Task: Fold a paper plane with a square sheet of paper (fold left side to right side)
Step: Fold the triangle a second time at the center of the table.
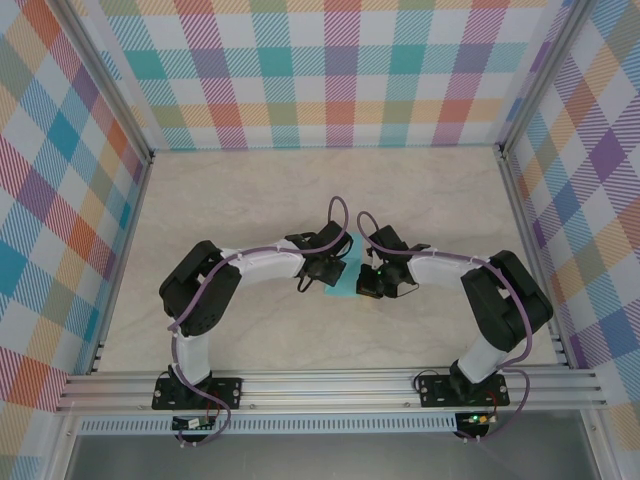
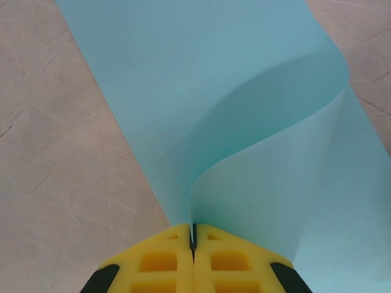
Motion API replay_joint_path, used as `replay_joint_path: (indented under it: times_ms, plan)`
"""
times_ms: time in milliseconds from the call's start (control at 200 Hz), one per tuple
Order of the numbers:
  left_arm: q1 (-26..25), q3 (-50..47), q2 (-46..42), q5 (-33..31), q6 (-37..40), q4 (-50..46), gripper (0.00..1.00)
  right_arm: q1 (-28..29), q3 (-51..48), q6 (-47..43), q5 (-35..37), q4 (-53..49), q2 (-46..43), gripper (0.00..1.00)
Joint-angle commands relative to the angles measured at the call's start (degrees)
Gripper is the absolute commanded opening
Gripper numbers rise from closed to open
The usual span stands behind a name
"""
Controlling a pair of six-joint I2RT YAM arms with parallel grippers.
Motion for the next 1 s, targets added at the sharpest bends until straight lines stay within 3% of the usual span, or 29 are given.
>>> replay_joint_path:
  times_ms: [0,995]
  plan:
    - [0.95,-0.61,-1.28,-0.67,0.87,0.44,0.00,0.88,-1.12,-1.37,2.82,-3.81,3.10,0.02]
    - [0.87,-1.51,1.84,-0.07,0.61,1.87,0.00,0.87,-1.18,-1.51,2.82,-3.92,3.02,0.02]
